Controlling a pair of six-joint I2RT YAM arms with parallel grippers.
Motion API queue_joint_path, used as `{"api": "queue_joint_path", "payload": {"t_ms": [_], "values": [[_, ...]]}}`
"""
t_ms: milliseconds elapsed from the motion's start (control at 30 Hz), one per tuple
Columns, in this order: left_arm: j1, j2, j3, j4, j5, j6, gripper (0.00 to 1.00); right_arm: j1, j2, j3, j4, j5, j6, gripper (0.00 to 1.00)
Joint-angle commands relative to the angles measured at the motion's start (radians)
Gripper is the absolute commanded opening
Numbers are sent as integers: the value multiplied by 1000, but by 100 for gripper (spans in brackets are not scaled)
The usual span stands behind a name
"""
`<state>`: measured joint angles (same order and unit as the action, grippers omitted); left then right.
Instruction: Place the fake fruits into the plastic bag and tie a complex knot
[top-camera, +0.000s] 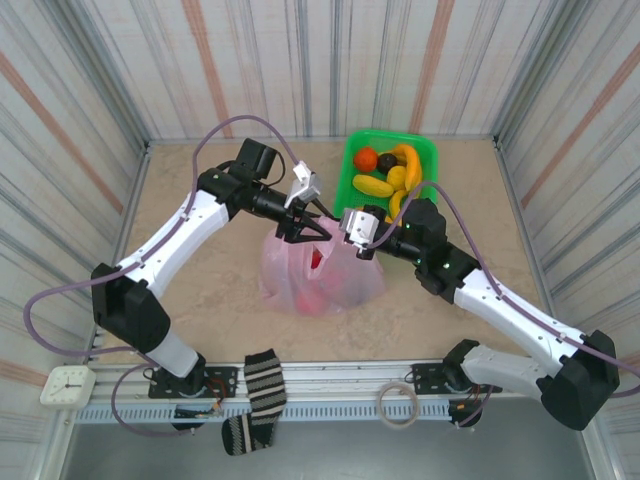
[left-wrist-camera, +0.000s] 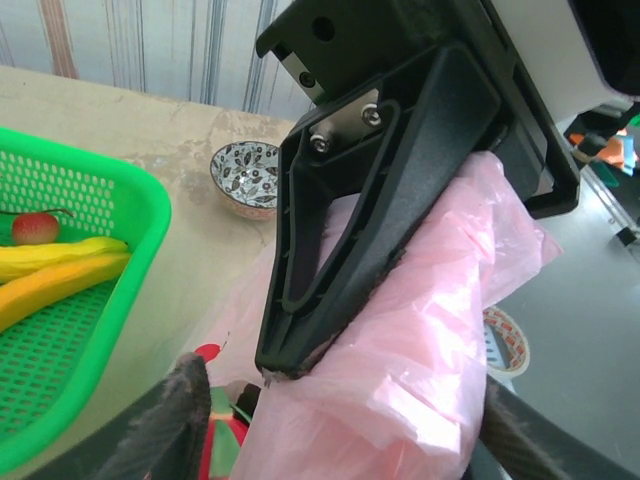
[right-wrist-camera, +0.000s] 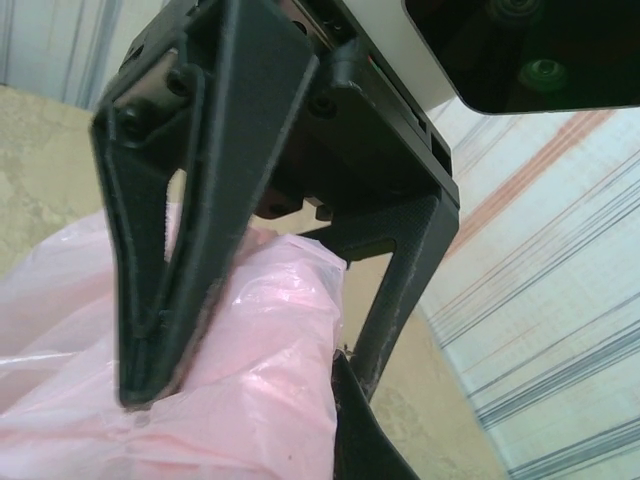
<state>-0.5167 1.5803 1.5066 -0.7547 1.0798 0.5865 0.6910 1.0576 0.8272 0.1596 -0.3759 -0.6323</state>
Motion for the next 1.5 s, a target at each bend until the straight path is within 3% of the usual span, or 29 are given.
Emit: {"api": "queue_joint_path", "payload": {"t_ms": [0,633,767,1067,1233,1300,1467], "values": [[8,6,-5,-6,24,14,50,-13,-22,-8,44,-37,48,0],[8,2,-7,-52,-18,36,1,-58,-41,-11,38,-67,116,0],[9,-32,-17,-52,-74,57,0,-86,-43,21,-85,-84,132,1],[7,-64,-29,-12,-117,55,0,-122,-119,43,-366,-108,163,46],[-3,-68,-35,-10,-134,82,0,-139,-170,92,-483,-146,158,80],[-7,-73,-37,-8,-139,94,0,-155,-150,139,-498,-188,172,87],[-22,-75,-39,9,-178,124,0,-163,-4,267,-537,-267,190,91]]}}
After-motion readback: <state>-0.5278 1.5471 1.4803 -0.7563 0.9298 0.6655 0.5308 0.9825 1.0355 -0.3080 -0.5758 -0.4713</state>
